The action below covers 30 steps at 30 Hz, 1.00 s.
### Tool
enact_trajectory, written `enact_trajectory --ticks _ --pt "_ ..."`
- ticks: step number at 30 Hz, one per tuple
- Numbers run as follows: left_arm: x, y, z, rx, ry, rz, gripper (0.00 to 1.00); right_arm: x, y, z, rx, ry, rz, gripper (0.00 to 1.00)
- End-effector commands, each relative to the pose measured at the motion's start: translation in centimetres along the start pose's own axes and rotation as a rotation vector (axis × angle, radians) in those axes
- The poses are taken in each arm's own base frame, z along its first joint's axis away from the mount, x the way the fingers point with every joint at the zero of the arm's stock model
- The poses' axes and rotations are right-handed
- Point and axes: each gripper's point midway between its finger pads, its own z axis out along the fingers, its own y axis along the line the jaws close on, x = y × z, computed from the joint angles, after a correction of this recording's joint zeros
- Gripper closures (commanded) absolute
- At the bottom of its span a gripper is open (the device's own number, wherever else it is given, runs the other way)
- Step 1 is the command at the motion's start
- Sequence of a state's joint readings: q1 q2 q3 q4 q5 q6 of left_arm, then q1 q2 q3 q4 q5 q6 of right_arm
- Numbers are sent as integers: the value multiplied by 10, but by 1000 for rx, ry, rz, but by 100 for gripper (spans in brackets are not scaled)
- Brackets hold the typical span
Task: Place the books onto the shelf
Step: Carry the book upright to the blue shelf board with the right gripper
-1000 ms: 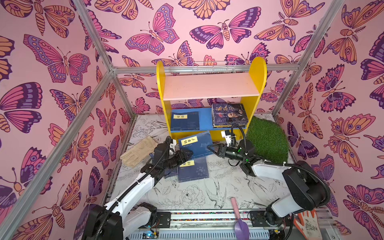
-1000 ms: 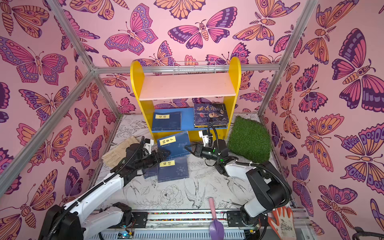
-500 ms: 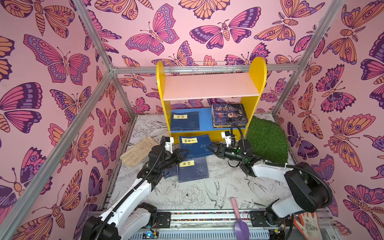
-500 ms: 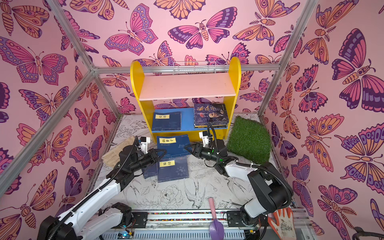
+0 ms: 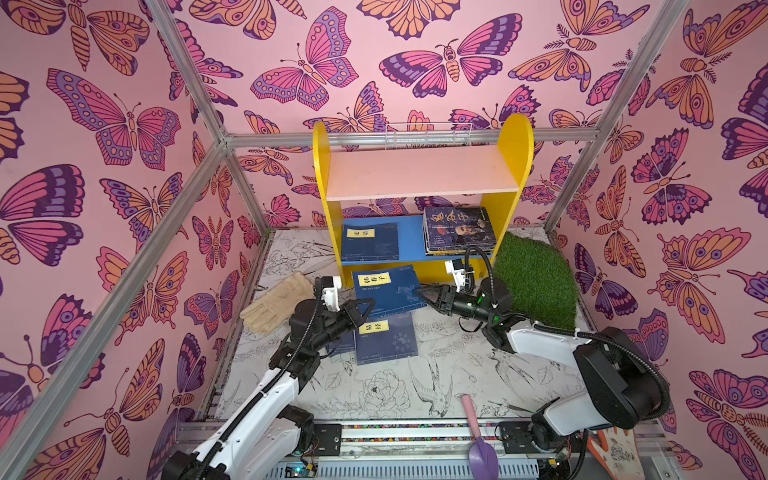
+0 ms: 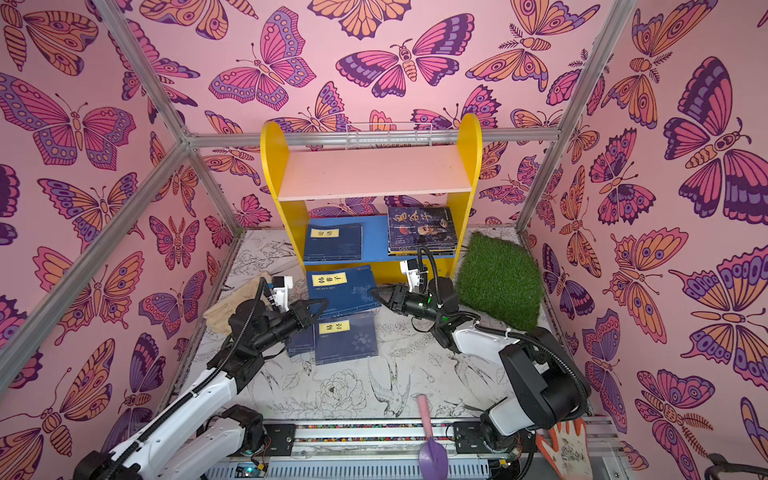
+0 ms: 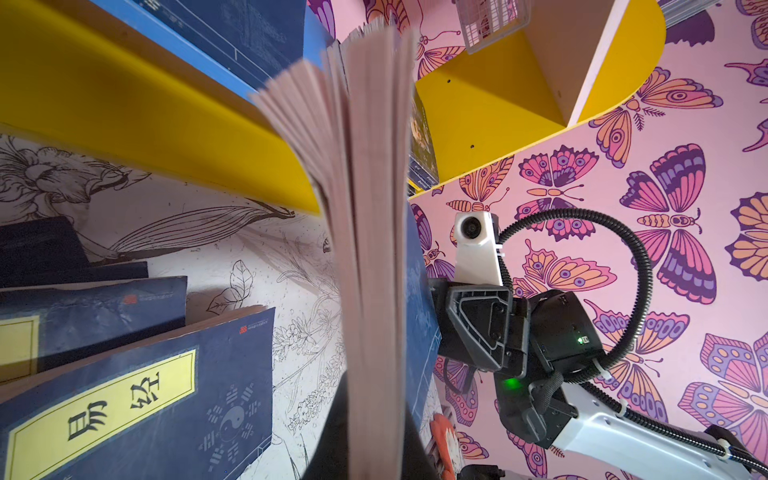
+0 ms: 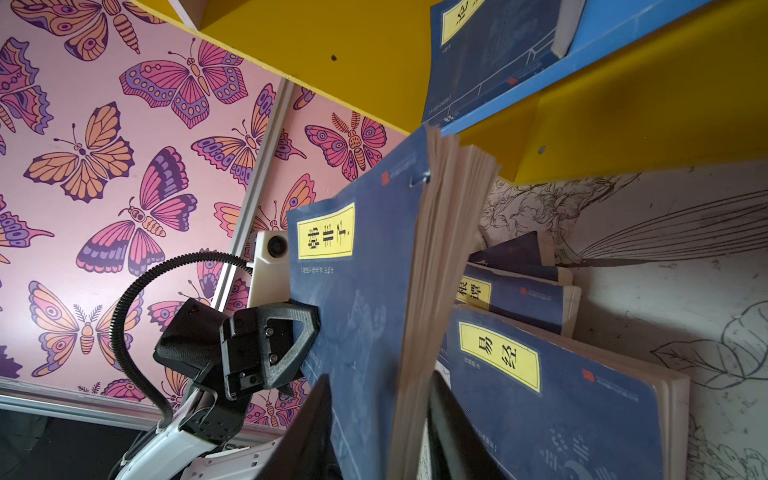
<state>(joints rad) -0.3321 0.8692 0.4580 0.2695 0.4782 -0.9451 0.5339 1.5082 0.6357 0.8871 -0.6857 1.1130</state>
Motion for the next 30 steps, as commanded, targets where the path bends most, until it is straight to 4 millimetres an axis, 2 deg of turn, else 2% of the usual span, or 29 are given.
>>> enact_trajectory --ticks 1,8,14,16,18,20,21,22,24,26,30 --pt "-13 -13 -5 56 -69 36 100 3 14 2 -76 29 -6 65" --pt "-16 -16 -6 71 -79 46 100 8 13 5 -88 51 8 70" --pt "-16 -11 -4 45 -75 47 100 7 20 3 -103 52 -7 92" --pt "-17 -6 -4 23 -78 41 97 6 23 2 -108 50 -14 95" --pt "-19 3 -4 -21 -99 27 73 4 25 2 -104 41 -17 98" --pt "-22 19 -7 -93 -125 -1 39 -1 25 2 -94 15 -22 100" --pt "-23 31 -10 -153 -145 -22 29 -7 27 2 -91 -8 -27 100" --pt "-23 44 -14 -216 -163 -47 23 -11 28 3 -90 -25 -31 100" --pt "-22 73 -27 -360 -205 -93 18 -22 34 4 -93 -72 -46 100" --pt "-16 100 -44 -495 -236 -130 18 -37 42 4 -101 -133 -61 100" --pt "1 133 -75 -683 -250 -178 19 -64 51 8 -87 -228 -85 100"
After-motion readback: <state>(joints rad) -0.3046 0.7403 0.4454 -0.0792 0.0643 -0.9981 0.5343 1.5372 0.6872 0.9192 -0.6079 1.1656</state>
